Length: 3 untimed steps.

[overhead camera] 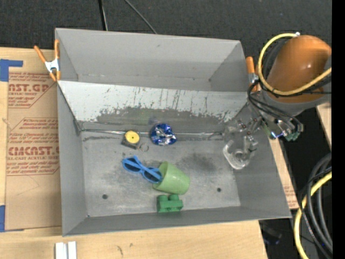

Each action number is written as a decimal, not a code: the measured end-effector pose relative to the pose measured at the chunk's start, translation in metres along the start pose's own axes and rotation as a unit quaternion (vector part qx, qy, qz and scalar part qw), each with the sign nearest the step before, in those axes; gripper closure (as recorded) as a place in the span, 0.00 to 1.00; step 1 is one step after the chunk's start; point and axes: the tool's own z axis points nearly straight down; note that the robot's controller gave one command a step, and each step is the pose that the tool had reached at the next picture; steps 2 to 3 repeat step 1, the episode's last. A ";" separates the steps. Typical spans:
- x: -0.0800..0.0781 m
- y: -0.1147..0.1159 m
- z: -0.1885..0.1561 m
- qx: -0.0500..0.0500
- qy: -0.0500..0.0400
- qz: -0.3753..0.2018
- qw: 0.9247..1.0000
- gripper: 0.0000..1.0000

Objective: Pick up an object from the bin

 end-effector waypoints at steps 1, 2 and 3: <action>0.047 0.001 -0.069 0.005 -0.003 -0.312 0.950 1.00; 0.047 0.001 -0.069 0.005 -0.003 -0.312 0.950 1.00; 0.047 0.001 -0.069 0.005 -0.003 -0.312 0.950 1.00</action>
Offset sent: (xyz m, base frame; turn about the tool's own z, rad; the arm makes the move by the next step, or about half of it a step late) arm -0.0442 -0.0174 0.0688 -0.6344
